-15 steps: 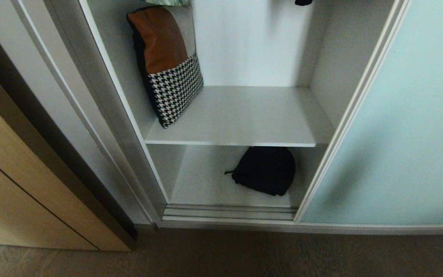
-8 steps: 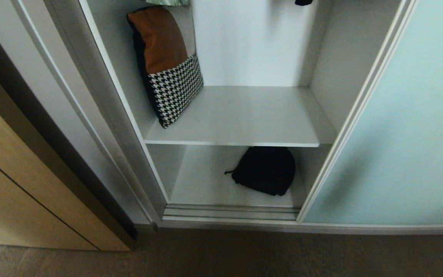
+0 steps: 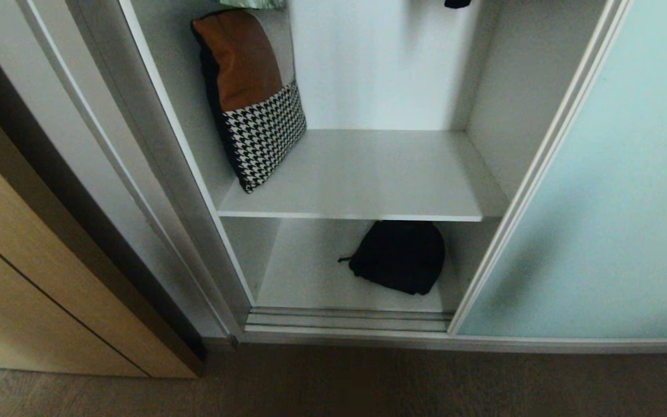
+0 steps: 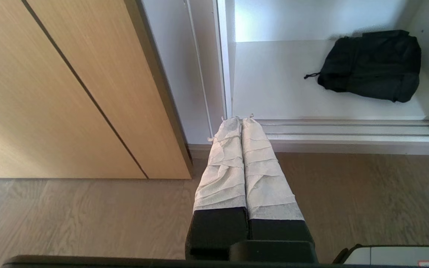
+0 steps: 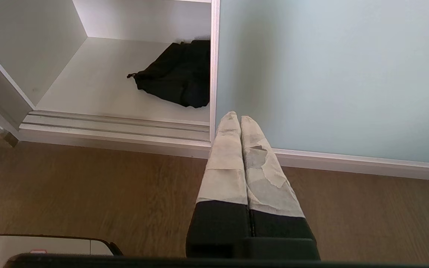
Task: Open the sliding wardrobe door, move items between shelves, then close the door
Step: Open the door
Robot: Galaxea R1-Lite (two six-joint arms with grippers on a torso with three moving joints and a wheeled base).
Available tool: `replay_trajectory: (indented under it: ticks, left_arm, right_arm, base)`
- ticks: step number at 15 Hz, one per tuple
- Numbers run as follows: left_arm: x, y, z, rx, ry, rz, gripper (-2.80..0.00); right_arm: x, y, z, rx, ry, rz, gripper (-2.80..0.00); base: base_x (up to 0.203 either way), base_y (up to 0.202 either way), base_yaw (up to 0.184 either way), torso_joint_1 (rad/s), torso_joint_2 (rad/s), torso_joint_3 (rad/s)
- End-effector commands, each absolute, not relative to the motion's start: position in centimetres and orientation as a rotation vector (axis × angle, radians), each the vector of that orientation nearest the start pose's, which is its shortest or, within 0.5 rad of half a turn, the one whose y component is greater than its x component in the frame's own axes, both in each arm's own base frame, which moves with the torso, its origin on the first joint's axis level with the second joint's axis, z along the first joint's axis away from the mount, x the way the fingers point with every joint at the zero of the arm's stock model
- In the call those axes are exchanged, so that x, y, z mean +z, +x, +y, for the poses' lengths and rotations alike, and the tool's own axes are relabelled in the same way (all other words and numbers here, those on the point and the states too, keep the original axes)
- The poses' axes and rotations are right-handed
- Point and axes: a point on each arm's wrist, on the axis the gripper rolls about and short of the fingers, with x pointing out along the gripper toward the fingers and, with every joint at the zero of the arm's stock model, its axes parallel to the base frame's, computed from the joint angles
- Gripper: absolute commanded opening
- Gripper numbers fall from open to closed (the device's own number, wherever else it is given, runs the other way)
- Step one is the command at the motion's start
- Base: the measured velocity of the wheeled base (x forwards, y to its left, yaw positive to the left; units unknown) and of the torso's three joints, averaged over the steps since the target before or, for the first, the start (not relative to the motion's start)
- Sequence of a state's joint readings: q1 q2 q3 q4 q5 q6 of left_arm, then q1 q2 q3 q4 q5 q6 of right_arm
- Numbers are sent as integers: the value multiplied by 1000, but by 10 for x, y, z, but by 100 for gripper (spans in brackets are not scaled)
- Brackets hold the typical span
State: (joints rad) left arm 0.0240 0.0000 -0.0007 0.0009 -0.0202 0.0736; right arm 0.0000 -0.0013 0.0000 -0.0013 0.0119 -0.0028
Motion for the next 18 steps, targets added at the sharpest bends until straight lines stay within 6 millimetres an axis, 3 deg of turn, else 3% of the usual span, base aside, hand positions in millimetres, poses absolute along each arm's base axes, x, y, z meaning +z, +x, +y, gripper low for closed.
replay_trajectory:
  ticks: [1,18]
  left_arm:
    - [76,-23,-1,5,64,3,-280]
    - [76,-23,-1,5,49,-3,-280]
  right_arm:
    - [76,-23,0,12,-3,-3,-280]
    - [76,-23,0,12,-3,-3,-280]
  base:
    - [0,0,0,0,0,0]
    - [0,11,-1,0,0,0]
